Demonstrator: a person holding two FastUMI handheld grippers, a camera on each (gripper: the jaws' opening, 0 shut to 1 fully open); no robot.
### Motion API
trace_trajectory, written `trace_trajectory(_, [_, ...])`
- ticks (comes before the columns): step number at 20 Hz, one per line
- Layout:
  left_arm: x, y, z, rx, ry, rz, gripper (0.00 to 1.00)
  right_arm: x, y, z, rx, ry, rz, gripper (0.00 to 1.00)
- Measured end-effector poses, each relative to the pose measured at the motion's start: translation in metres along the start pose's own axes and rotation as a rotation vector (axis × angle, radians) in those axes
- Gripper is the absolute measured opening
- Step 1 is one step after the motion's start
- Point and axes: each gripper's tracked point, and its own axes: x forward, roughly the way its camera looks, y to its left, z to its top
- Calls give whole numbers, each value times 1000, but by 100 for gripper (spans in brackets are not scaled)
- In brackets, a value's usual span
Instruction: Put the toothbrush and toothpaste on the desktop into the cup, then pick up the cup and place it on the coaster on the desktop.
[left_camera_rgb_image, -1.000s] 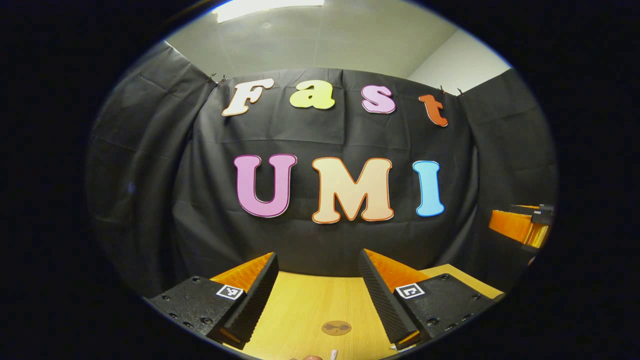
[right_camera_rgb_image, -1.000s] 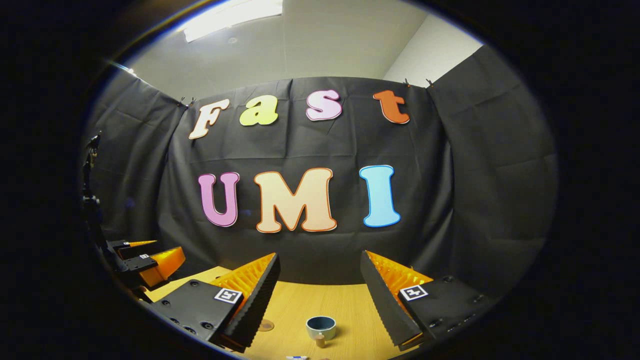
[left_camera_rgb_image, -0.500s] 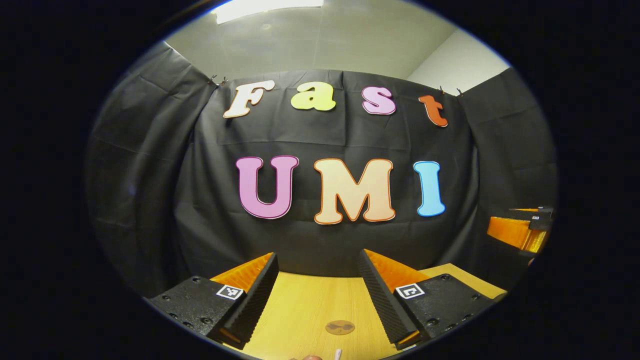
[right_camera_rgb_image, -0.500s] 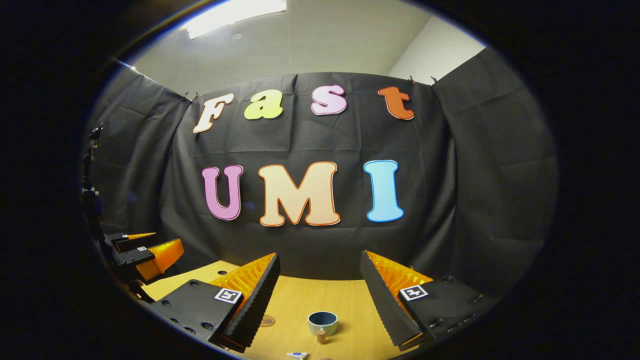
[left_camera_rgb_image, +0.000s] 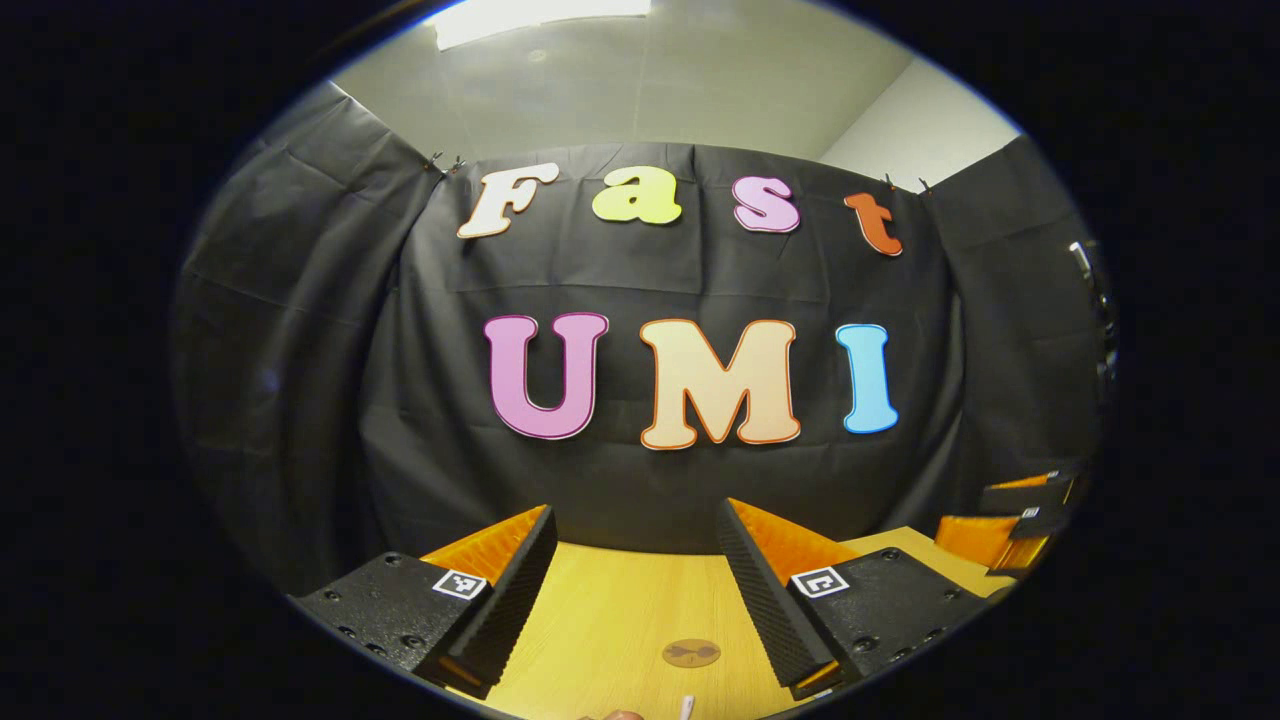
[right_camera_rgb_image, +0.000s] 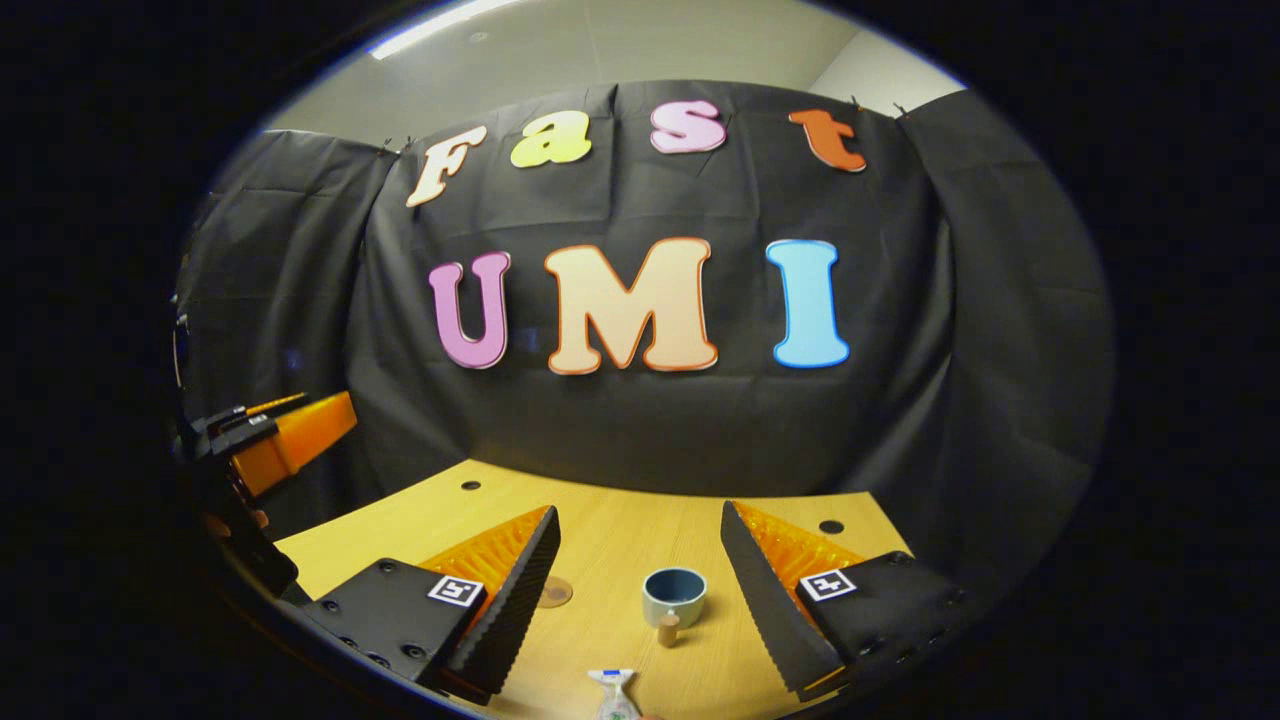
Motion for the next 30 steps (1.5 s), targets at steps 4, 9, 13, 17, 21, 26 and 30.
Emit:
trace_trajectory(4, [-3, 11, -4, 4, 9, 27, 94, 13, 8, -50, -42, 141, 33, 99])
trace_trajectory(9, [-7, 26, -11, -1, 27, 64, 94, 20, 12, -122, -105, 337, 66, 99])
trace_trajectory(13, [-11, 35, -15, 5, 38, 92, 94, 19, 16, -167, -144, 480, 93, 99])
trace_trajectory(17, [-13, 42, -19, 12, 52, 114, 94, 9, 18, -215, -174, 654, 117, 99])
trace_trajectory(21, [-17, 50, -30, 16, 85, 134, 94, 4, 17, -251, -205, 770, 133, 100])
trace_trajectory(26, [-18, 53, -42, 37, 124, 137, 94, -1, 15, -288, -193, 900, 139, 100])
trace_trajectory(30, [-16, 51, -53, 45, 155, 127, 94, 1, 11, -307, -204, 951, 123, 95])
